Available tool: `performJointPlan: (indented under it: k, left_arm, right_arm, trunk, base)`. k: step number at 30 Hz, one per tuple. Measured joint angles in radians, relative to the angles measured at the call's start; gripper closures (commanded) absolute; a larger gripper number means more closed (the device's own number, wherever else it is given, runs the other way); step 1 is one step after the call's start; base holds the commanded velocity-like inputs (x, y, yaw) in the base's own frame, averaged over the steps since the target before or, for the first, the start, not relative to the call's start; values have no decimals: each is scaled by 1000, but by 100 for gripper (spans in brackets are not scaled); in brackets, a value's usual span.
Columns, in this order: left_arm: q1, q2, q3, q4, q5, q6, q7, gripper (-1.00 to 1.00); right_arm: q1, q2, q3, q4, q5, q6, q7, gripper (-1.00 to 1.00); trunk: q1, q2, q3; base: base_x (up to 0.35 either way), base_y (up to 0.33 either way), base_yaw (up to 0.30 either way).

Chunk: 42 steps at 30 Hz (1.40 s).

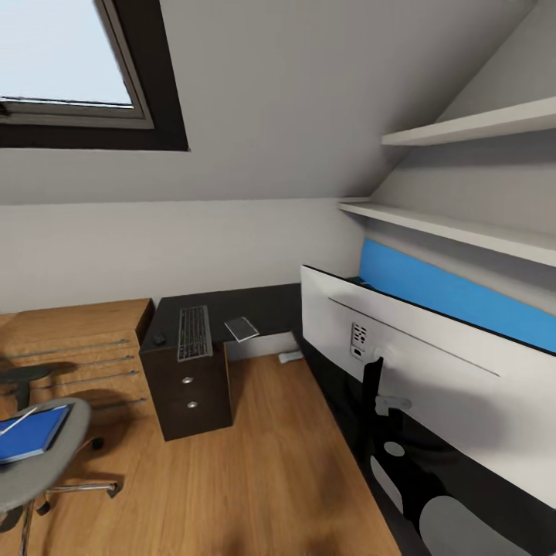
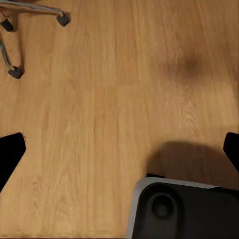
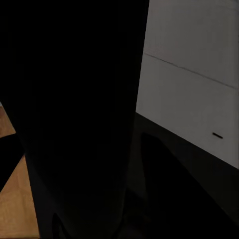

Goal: In the bedroom, organize the workspace by keeping the computer under the desk, ensuring the monitor is on the desk, placing the keyboard on the desk next to the monitor, placing the mouse on the desk next to the keyboard, moving the folder from the swivel chair onto the desk next to the mouse, stacking the notebook on top of the folder with the pen on top of the notebook, and positioning the swivel chair next to the desk.

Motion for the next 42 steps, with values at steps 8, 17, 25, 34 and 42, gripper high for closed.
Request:
performJointPlan:
  k: [8,17,25,34,42]
  left_arm:
    - [0,0,21,0,0,0,-2,-100]
    - [0,0,27,0,0,0,-2,-100]
    - [0,3,31,0,0,-2,-1,-100]
    - [0,3,54,0,0,-2,-1,-100]
    - [0,3,55,0,0,-2,-1,-100]
  right_arm:
    - [0,0,0,0,0,0,0,100]
    - [0,0,1,-1,0,1,1,100]
    - [0,0,2,-26,1,0,2,100]
    - [0,0,5,-31,7,2,3,100]
    - [0,0,7,-31,5,2,3,100]
  trunk:
    - [0,0,0]
    - [0,0,0]
    - [0,0,0]
    - [-1,0,0]
    - [-1,0,0]
  base:
    - [-289,-208,168]
    - [-227,-236,150]
    - [-93,-160,85]
    - [-2,-12,200]
    - [0,-230,40]
